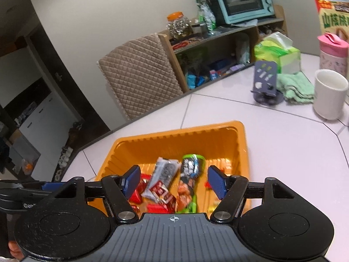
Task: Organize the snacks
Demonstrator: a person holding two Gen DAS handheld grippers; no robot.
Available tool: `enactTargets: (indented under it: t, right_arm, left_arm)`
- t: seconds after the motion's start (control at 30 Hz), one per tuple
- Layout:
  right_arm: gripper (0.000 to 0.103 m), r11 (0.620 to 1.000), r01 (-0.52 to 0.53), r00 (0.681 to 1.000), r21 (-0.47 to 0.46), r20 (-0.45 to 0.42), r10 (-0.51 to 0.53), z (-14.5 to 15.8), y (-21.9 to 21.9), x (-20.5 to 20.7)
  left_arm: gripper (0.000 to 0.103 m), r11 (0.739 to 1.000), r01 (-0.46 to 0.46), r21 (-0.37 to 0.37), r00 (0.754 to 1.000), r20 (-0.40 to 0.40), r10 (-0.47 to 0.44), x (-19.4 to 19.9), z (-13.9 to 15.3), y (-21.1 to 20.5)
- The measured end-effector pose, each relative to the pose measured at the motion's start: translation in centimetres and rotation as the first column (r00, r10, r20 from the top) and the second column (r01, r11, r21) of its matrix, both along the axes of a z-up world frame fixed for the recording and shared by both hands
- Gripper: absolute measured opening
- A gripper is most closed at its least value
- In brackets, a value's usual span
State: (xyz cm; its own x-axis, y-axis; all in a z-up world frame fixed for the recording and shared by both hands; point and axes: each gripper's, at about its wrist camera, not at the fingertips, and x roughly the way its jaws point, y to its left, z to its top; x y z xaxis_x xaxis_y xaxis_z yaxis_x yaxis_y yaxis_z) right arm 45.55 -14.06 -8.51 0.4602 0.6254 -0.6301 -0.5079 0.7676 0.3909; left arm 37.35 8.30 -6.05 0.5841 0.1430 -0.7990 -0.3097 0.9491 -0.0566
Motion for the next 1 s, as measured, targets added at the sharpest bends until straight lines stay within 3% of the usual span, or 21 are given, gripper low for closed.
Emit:
enactTargets:
  t: [0.17, 0.43, 0.6, 1.0]
  right_arm:
    - [0.082, 1.0, 0.007, 1.0, -0.008, -0.007, -0.007, 0.8, -2.1, -1.8]
    - [0.087, 1.0, -0.003, 1.0, -0.027, -0.013, 0.002, 2.8, -4.8, -5.4]
    - [0.088, 0.997, -0.062, 0.998, -0.047, -0.005, 0.062, 3.7, -5.5, -8.4]
    - [0.088, 0.985, -0.094, 0.994, -0.145, -0.062, 0.086, 3.9, -6.8, -17.1]
  left_arm:
    - [0.07, 0.999, -0.033, -0.022, 0.999, 0.018, 0.033, -2.4, 1.5, -0.7]
    - [0.077, 0.997, -0.08, -0.023, 0.996, 0.037, 0.081, -7.6, 3.7, -3.4]
    - [0.077, 0.994, -0.109, -0.007, 0.993, 0.036, 0.11, -10.9, 4.8, -5.5]
    - [0.077, 0.993, -0.112, -0.031, 0.993, -0.024, 0.112, -17.9, 4.3, -8.5]
